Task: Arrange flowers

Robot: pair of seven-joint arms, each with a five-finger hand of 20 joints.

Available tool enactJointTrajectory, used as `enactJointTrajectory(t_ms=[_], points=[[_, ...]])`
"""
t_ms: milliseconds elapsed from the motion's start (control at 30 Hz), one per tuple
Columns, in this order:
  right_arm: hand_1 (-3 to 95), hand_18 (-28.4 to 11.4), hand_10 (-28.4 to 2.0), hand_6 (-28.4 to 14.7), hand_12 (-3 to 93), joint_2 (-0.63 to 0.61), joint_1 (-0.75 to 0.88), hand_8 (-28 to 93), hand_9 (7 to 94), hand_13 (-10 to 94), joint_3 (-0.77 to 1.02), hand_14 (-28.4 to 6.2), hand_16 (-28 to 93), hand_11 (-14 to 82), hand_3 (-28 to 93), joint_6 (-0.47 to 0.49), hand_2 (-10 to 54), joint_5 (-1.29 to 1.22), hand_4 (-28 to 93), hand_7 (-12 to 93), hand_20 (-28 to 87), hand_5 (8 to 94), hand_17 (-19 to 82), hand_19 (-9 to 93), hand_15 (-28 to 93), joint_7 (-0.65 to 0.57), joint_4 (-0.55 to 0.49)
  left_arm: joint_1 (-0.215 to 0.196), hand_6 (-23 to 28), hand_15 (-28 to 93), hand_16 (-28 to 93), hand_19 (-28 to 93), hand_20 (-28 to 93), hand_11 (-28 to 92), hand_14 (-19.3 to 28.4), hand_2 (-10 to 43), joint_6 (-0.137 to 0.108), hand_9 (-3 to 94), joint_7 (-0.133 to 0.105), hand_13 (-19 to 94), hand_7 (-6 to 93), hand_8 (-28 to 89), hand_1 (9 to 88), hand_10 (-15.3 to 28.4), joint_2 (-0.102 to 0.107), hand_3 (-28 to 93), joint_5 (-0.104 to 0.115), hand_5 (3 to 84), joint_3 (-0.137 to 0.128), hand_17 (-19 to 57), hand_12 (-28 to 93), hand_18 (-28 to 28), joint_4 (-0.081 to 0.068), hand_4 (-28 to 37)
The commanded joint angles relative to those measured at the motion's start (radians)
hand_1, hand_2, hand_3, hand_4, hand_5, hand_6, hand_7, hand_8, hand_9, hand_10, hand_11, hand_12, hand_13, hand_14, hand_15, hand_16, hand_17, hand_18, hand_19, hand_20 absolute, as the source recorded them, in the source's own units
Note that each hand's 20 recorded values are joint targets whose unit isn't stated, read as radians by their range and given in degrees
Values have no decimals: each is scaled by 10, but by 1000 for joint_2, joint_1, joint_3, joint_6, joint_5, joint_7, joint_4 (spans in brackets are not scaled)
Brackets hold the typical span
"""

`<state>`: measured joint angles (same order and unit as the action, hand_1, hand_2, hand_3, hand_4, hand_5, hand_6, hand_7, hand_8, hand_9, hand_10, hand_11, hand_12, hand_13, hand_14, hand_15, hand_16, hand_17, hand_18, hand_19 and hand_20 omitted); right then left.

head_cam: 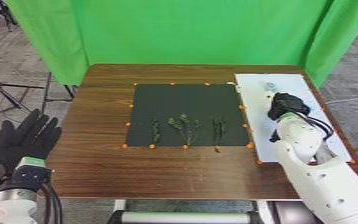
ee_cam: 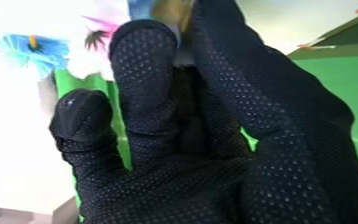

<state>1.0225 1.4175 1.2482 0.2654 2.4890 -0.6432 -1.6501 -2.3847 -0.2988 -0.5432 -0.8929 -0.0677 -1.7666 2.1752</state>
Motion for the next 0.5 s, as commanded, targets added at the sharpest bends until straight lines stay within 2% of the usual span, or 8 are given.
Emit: enactJointTrajectory(t_ms=[33,267,300,333,500], points=[[621,-208,-88,-8,390,1,35,30,815,745,-11,-26,414,103,733,-48,-95,17,-281,292,386,699,418,927,520,1,7,-14,67,406,-108,355,79,247,141,174,0,366,-3,267,197,-118,266,139,-7,727,1,412,1,-34,97,116,8,-283],[630,-206,-83,-5,437,-5,55,65,842,764,-9,-28,416,131,739,-124,-95,40,-282,339,389,729,428,930,519,39,-78,-19,67,407,-108,355,79,247,142,175,4,365,-7,267,196,-118,266,139,-8,726,2,413,0,-34,97,116,12,-283],[630,-206,-83,-5,439,-6,61,66,843,766,-7,-29,417,131,740,-133,-95,43,-282,339,390,731,428,930,520,43,-96,-12,67,407,-108,355,79,246,142,175,4,365,6,267,196,-118,266,139,-10,726,-3,413,0,-34,97,116,10,-283],[630,-206,-83,-5,440,-4,53,68,846,767,-14,-29,417,131,741,-146,-95,47,-282,340,391,732,429,931,521,51,-108,-14,67,407,-108,355,79,246,141,175,6,365,-3,267,196,-118,265,139,-8,727,-1,413,1,-34,97,116,11,-283],[629,-207,-83,-5,447,11,30,75,847,768,-42,-29,421,130,748,-175,-95,-1,-282,339,393,734,431,932,522,60,-185,1,67,407,-108,355,78,246,141,174,11,365,15,267,195,-118,265,139,-8,728,-8,412,6,-34,97,115,2,-283]])
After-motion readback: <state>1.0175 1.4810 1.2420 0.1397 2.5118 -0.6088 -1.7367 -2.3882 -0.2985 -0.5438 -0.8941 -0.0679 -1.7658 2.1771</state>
